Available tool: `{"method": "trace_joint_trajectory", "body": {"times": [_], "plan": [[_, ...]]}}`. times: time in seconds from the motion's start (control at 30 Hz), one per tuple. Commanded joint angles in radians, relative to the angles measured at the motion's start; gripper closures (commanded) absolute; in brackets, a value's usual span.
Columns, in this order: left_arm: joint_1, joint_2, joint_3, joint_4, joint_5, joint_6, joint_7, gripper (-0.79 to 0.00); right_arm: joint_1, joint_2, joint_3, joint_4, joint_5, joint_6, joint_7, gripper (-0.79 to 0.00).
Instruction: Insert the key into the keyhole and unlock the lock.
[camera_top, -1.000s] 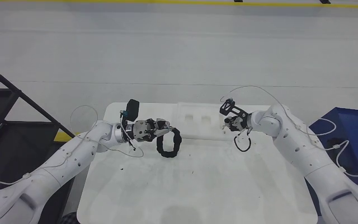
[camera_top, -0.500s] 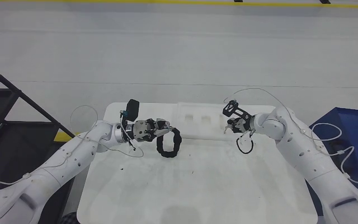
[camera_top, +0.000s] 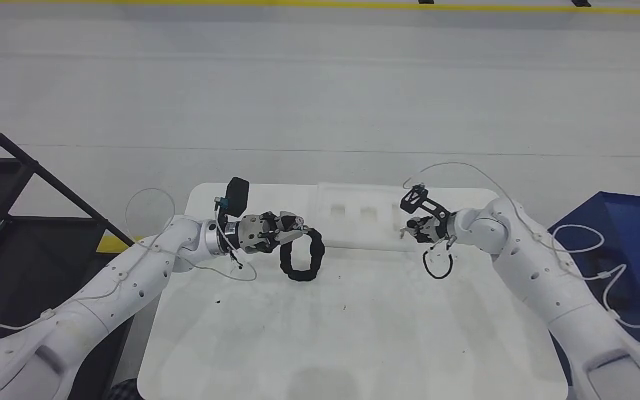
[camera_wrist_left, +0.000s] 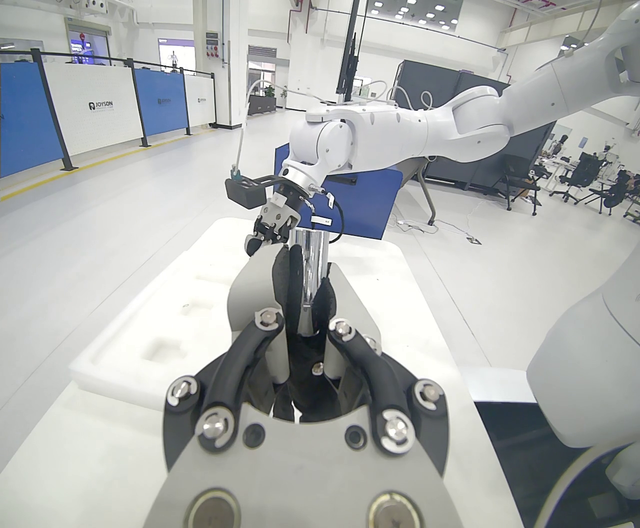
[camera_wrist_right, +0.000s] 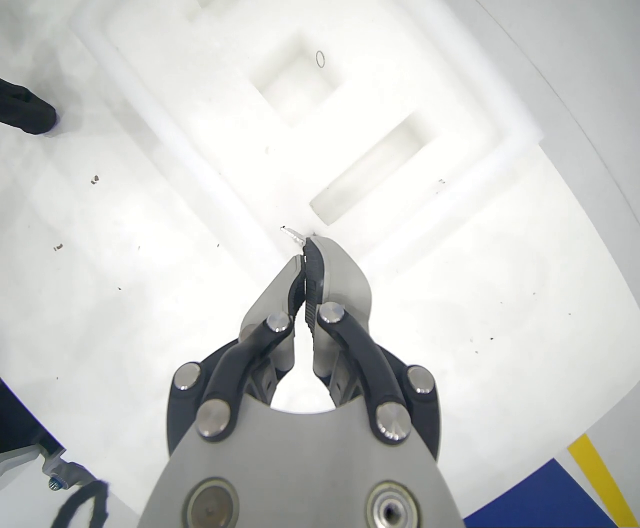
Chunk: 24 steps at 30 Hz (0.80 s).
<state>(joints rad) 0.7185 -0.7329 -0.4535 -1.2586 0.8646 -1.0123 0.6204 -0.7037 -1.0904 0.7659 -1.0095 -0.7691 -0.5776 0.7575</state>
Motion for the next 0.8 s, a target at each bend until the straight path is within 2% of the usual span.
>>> {"method": "trace_joint_trajectory", "body": {"times": [0.0, 0.33, 0.63, 0.67, 0.7, 0.77], "plan": [[0.0, 0.0, 0.0, 0.0, 0.0, 0.0, 0.0, 0.0, 0.006, -0.003, -0.002, 0.003, -0.003, -0.001, -0.002, 0.0], [0.0, 0.0, 0.0, 0.0, 0.0, 0.0, 0.0, 0.0, 0.021, -0.016, -0.017, 0.031, -0.019, 0.011, 0.042, 0.0], [0.0, 0.0, 0.0, 0.0, 0.0, 0.0, 0.0, 0.0, 0.04, -0.037, -0.039, 0.081, -0.014, -0.002, 0.031, 0.0], [0.0, 0.0, 0.0, 0.0, 0.0, 0.0, 0.0, 0.0, 0.042, -0.039, -0.04, 0.085, -0.012, -0.004, 0.03, -0.071], [0.0, 0.0, 0.0, 0.0, 0.0, 0.0, 0.0, 0.0, 0.044, -0.04, -0.04, 0.089, -0.01, -0.006, 0.029, -0.271], [0.0, 0.0, 0.0, 0.0, 0.0, 0.0, 0.0, 0.0, 0.05, -0.042, -0.034, 0.092, 0.003, -0.012, 0.028, -0.428]]}}
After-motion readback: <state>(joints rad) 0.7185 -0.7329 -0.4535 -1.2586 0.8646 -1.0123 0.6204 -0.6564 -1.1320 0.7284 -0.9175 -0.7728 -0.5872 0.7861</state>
